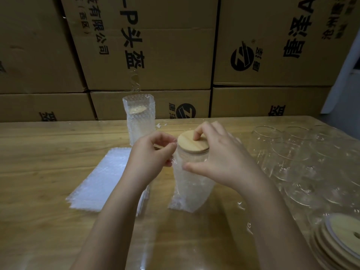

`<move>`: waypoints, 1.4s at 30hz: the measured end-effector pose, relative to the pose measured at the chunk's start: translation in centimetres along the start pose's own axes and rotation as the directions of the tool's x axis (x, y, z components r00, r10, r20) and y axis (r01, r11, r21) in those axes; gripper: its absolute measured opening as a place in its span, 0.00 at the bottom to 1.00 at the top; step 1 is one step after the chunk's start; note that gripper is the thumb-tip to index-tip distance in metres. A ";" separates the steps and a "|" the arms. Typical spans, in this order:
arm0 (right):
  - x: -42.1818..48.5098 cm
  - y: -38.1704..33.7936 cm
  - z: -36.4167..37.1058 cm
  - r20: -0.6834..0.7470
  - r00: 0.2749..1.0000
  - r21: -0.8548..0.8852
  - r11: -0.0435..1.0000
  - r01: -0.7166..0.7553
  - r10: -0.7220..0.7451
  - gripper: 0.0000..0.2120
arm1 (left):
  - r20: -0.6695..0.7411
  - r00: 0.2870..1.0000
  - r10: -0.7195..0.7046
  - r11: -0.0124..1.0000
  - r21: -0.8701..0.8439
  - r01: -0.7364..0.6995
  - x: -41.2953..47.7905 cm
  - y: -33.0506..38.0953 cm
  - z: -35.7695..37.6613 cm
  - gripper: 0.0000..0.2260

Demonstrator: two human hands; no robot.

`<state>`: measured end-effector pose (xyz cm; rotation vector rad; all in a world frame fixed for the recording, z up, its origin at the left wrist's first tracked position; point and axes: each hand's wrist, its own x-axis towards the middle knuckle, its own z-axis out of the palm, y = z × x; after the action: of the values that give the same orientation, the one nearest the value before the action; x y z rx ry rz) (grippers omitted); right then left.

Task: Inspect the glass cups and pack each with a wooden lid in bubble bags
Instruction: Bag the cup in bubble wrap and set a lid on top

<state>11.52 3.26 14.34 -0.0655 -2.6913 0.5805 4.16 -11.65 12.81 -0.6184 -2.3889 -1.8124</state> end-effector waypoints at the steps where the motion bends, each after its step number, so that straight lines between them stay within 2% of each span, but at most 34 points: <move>1: 0.2 0.1 0.3 0.018 1.000 -0.015 1.000 -0.003 0.004 0.24 | -0.005 1.000 0.009 1.000 0.013 -0.009 0.0 -0.1 0.1 0.06; 6: 0.7 0.9 1.8 0.081 0.994 -0.063 0.996 -0.062 0.067 0.24 | -0.001 1.000 0.024 0.997 0.076 -0.023 0.0 -0.3 0.4 0.05; 9: 0.9 1.6 2.3 0.110 0.991 -0.039 0.996 -0.078 0.082 0.24 | 0.028 1.000 0.005 0.969 0.248 -0.012 -0.4 -0.1 0.3 0.10; 11: 1.0 2.0 2.1 0.126 0.988 0.060 0.994 -0.094 0.086 0.23 | 0.056 0.998 -0.020 0.911 0.412 -0.005 -0.7 0.3 -0.1 0.14; 13: 1.0 2.3 1.6 0.098 0.989 0.226 0.966 -0.129 0.109 0.21 | 0.112 0.991 -0.071 0.890 0.456 0.012 -1.0 0.8 -0.4 0.15; 14: 1.0 2.5 1.4 0.050 0.990 0.287 0.948 -0.140 0.131 0.18 | 0.145 0.985 -0.095 0.896 0.444 0.021 -1.2 1.0 -0.5 0.15; 16: 1.1 2.6 1.1 -0.053 0.982 0.264 0.951 -0.161 0.181 0.11 | 0.195 0.975 -0.108 0.908 0.420 0.017 -1.5 1.4 -0.6 0.15; 20: 1.3 2.8 1.0 -0.028 0.972 0.166 0.960 -0.226 0.233 0.14 | 0.209 0.976 -0.068 0.935 0.355 -0.011 -1.6 1.7 -0.7 0.16; 25: 0.9 2.8 0.0 -0.211 0.950 0.162 0.967 -0.197 0.229 0.20 | 0.097 0.995 -0.011 0.965 0.262 -0.015 -1.2 1.5 -1.5 0.13; 31: 0.5 2.4 -1.1 -0.305 0.925 0.258 0.955 -0.149 0.227 0.19 | -0.048 0.998 0.035 0.998 0.054 -0.033 -0.6 1.2 -2.1 0.10; 34: 0.3 2.3 -1.2 -0.278 0.941 0.222 0.966 -0.134 0.194 0.18 | -0.086 0.996 0.025 0.999 -0.028 -0.027 -0.3 0.9 -2.4 0.08; 38: 0.3 2.5 -1.2 -0.174 0.972 0.179 0.976 -0.125 0.156 0.17 | -0.071 0.997 0.043 0.999 0.018 -0.042 0.1 0.3 -2.6 0.06; 40: 0.0 2.8 -1.5 -0.100 0.987 0.155 0.982 -0.112 0.128 0.14 | -0.035 0.992 0.123 0.989 0.088 -0.120 0.0 0.2 -3.0 0.08; 42: -0.3 3.2 -1.9 -0.025 0.994 0.110 0.989 -0.102 0.105 0.16 | 0.068 0.976 0.208 0.959 0.185 -0.217 0.0 0.1 -4.0 0.13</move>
<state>12.37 6.84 14.52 -0.1842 -2.6334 0.7510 3.53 -15.34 14.11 -0.8658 -2.3815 -1.4785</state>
